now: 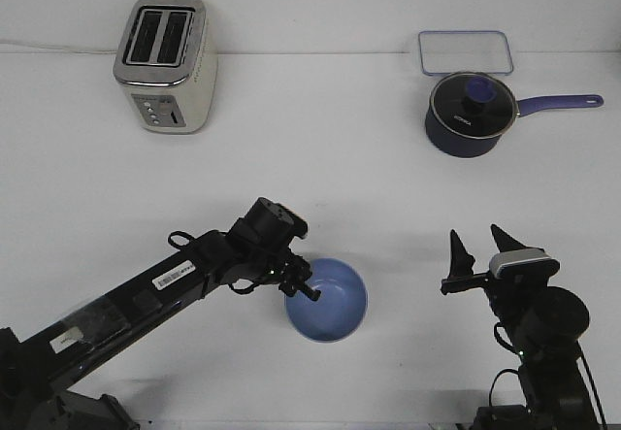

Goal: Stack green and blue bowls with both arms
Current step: 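Lift the blue bowl with the left gripper and lower it into the green bowl, then open the left gripper and pull it back from the stacked bowls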

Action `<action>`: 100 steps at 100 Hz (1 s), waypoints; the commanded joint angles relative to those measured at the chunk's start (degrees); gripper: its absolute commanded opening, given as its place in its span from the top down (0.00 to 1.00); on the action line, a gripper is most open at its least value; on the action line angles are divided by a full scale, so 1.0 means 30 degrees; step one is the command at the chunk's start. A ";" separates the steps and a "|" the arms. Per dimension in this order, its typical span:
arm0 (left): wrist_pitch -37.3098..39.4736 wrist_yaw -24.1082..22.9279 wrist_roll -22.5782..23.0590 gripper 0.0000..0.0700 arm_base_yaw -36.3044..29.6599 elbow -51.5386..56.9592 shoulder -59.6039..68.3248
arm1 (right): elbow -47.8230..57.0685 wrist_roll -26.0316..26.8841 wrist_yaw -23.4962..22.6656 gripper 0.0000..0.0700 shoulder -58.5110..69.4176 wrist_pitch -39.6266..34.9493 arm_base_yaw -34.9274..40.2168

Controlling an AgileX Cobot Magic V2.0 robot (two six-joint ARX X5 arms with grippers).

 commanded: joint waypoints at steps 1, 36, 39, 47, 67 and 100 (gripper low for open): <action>0.0197 0.0007 0.0270 0.98 -0.0197 0.0262 0.0328 | 0.0160 0.0131 -0.0073 0.32 0.0102 0.0182 0.0044; -0.0087 0.0044 0.0270 0.33 -0.0204 0.0605 0.0284 | 0.0160 0.0131 -0.0066 0.32 0.0102 0.0182 0.0044; -0.0284 -0.0029 0.0270 0.33 -0.0080 0.0845 0.0160 | 0.0160 0.0131 -0.0066 0.32 0.0102 0.0182 0.0044; -0.0612 -0.0291 0.0270 0.33 0.0401 0.1545 -0.0342 | 0.0160 0.0131 -0.0073 0.32 0.0102 0.0182 0.0044; -0.0342 -0.3818 0.1049 0.32 0.2331 0.2936 -0.3468 | 0.0160 0.0131 -0.0066 0.32 0.0102 0.0189 0.0036; 0.0619 -0.7475 0.2936 0.35 0.8757 0.2331 -0.9027 | 0.0182 0.0131 -0.0036 0.32 -0.0168 0.0168 0.0029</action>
